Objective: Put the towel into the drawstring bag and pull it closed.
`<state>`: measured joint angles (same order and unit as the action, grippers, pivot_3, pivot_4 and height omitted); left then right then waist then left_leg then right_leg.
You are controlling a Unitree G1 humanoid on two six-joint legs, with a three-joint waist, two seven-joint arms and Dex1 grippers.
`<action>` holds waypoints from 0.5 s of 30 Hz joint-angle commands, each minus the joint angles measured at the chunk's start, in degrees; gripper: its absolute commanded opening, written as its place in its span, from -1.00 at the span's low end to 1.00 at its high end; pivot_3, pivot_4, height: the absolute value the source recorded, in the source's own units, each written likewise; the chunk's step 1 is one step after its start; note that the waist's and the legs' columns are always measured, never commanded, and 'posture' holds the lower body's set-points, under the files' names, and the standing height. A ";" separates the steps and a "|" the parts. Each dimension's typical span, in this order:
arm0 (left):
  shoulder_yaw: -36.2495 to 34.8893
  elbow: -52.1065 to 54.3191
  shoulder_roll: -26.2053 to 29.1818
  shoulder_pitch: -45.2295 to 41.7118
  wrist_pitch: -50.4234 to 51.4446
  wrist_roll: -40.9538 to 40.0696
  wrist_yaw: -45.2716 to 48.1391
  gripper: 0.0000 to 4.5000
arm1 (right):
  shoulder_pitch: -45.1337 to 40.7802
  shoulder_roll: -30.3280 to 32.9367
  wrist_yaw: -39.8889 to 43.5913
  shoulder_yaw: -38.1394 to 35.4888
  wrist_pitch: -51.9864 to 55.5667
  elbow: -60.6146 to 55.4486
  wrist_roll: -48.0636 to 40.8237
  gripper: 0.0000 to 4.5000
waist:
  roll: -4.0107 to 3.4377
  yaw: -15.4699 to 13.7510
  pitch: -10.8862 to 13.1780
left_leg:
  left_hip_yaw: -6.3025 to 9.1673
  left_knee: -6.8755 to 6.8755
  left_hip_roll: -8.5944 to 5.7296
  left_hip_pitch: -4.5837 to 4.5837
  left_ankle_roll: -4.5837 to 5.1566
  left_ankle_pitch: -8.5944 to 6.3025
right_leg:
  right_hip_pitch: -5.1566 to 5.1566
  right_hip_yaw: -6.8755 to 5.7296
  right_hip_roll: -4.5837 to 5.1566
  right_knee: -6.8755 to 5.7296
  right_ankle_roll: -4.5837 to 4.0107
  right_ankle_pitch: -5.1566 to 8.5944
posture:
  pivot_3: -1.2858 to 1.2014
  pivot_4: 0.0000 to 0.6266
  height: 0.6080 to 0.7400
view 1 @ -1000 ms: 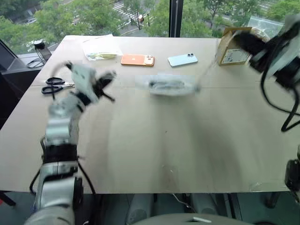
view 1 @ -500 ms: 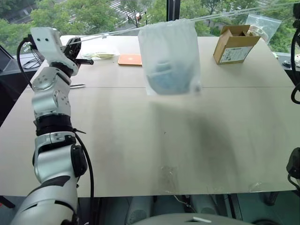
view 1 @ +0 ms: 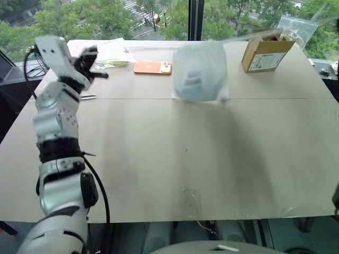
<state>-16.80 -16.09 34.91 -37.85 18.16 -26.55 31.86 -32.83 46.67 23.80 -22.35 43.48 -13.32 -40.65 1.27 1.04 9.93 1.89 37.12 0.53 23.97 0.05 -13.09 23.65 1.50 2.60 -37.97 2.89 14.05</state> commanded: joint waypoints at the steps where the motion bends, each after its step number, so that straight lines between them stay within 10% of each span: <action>1: 8.70 15.63 -1.85 9.05 4.66 -0.91 4.93 -0.97 | 8.20 -1.44 6.52 7.37 5.27 -12.38 -6.68 -1.00 | -0.01 -0.03 0.00 | 0.05 0.03 0.07 -0.03 0.00 0.00 | -0.04 0.03 0.00 -0.03 0.00 0.00 | 0.03 -0.52 1.00; 12: 16.24 23.57 -4.44 22.98 8.80 -0.01 9.39 -0.97 | 22.49 -5.35 5.56 24.68 -5.32 -11.53 13.29 -1.00 | -0.02 -0.21 -0.01 | 0.05 0.36 0.00 -0.33 0.03 0.01 | -0.26 0.05 -0.23 -0.30 -0.01 -0.01 | 0.03 -0.52 1.00; 15: 11.21 27.56 2.96 30.94 11.95 -5.00 17.62 -0.58 | 32.42 -3.11 11.30 19.69 -10.32 -14.60 12.53 -0.33 | 0.00 -0.10 -0.03 | 0.07 0.34 0.06 -0.25 0.02 0.00 | -0.21 0.05 -0.27 -0.29 -0.04 0.01 | 0.03 -0.52 1.00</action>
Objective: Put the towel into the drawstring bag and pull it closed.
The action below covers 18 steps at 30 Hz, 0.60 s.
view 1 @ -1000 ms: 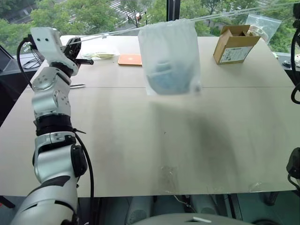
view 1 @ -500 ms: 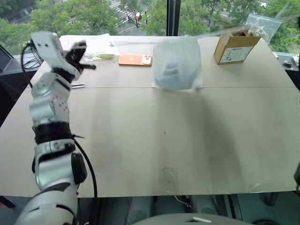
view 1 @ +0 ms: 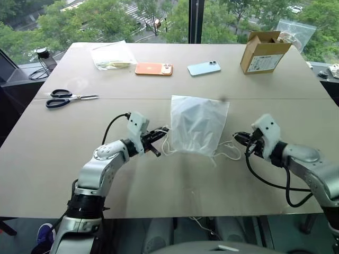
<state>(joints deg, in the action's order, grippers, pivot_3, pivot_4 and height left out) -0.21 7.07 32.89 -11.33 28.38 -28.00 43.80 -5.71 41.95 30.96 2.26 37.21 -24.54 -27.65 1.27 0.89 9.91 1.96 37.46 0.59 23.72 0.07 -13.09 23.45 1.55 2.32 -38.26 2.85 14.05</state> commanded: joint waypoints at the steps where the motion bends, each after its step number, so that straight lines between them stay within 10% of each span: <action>1: -7.10 5.90 7.35 7.37 1.97 -4.48 7.66 -0.48 | 8.63 2.35 5.66 -7.48 -4.33 -4.88 -1.68 -0.21 | -0.02 0.09 0.00 | -0.01 -0.03 0.02 -0.03 0.00 -0.01 | 0.00 0.01 0.00 0.00 -0.01 0.00 | 0.03 -0.52 1.00; 6: -14.61 11.66 13.98 19.03 2.58 -7.29 12.84 0.64 | 23.59 5.83 12.88 -17.28 -5.16 -11.39 -4.37 0.92 | -0.05 -0.21 0.01 | 0.02 -0.23 0.15 0.00 0.00 -0.03 | 0.01 0.02 0.06 0.24 -0.02 0.04 | 0.03 -0.52 1.00; 8: -17.52 13.91 14.78 22.64 2.71 -7.99 13.28 0.97 | 27.10 5.23 13.88 -20.35 -6.59 -12.78 -4.56 1.00 | 0.01 -0.28 -0.03 | -0.02 -0.21 0.21 -0.03 0.01 -0.03 | -0.09 -0.04 0.09 0.37 -0.01 0.06 | 0.03 -0.52 1.00; 18: -23.16 22.00 11.19 29.35 2.45 -10.62 9.56 0.97 | 25.90 -3.61 7.83 -22.77 -18.11 -7.50 3.84 1.00 | 0.03 -0.20 -0.04 | -0.17 -0.04 0.55 -0.57 0.00 -0.03 | -0.49 0.04 -0.08 0.31 -0.05 0.30 | 0.03 -0.52 1.00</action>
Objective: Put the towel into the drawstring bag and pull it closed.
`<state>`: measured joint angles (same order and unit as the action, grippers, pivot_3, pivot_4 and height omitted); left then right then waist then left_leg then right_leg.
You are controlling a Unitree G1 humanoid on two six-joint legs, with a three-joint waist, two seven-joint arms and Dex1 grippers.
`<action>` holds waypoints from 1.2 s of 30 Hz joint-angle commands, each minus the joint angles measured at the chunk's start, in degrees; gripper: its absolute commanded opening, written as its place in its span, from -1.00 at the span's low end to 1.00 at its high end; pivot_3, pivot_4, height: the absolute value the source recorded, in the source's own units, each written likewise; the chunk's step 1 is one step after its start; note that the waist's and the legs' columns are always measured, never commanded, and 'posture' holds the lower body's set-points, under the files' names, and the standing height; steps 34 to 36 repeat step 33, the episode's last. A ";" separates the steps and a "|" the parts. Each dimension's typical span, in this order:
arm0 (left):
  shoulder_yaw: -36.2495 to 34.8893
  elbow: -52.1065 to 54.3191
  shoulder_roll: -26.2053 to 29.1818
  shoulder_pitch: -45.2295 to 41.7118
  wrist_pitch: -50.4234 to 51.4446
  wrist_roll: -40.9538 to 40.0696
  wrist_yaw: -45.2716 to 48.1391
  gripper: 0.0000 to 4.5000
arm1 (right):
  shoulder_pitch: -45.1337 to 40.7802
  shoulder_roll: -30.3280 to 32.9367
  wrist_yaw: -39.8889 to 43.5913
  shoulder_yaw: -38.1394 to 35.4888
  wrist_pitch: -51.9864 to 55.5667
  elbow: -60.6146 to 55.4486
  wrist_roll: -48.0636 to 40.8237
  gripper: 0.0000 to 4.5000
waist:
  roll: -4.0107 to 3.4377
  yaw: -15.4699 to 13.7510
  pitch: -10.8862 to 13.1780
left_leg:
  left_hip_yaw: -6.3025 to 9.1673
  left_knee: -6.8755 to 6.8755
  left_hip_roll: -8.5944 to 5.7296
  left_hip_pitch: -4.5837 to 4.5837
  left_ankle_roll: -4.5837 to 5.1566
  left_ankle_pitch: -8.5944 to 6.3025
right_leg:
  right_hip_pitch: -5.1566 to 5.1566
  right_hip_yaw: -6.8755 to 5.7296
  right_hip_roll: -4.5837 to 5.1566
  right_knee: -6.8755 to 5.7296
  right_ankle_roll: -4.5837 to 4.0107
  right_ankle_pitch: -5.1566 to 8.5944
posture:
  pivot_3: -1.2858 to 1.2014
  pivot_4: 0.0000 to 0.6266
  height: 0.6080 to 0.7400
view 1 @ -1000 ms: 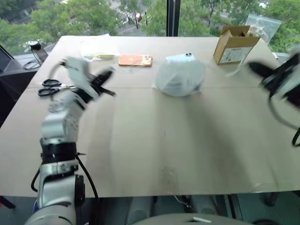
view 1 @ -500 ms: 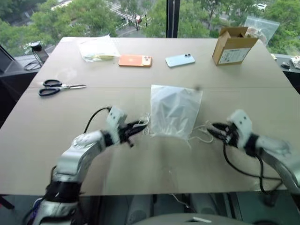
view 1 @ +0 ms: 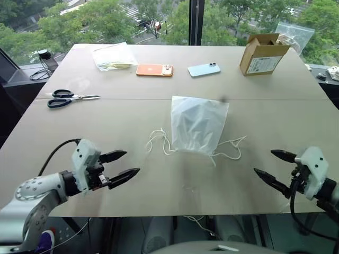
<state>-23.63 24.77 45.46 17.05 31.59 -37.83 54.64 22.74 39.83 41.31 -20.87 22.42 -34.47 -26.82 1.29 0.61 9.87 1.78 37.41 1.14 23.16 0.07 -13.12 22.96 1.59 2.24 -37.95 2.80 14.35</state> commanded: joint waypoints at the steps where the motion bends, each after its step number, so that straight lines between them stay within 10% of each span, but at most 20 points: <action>1: 0.70 5.28 -1.96 1.13 -0.68 -0.78 -1.93 0.97 | -3.59 -2.00 -3.10 0.80 -3.69 3.48 3.66 1.00 | 0.03 0.16 -0.01 | -0.03 -0.02 0.01 -0.05 0.00 0.00 | -0.03 0.07 0.00 0.00 0.00 0.00 | 0.03 -0.52 1.00; 14: -0.10 0.45 -8.66 -8.21 -0.09 1.02 -15.05 0.97 | -5.50 -2.07 0.56 -0.12 -5.56 7.57 3.20 1.00 | 0.00 -0.12 0.00 | -0.24 -0.10 0.03 -0.29 0.00 -0.01 | -0.21 0.24 -0.14 0.00 -0.01 0.00 | 0.03 -0.52 1.00; 36: 7.30 -18.13 -0.70 -21.84 -4.26 4.58 0.74 0.97 | -13.07 5.91 15.06 -1.91 -11.93 18.07 -1.82 1.00 | -0.03 -0.24 0.07 | -0.32 -0.20 0.07 -0.27 0.01 -0.04 | -0.20 0.34 -0.23 0.06 -0.12 -0.12 | 0.03 -0.52 1.00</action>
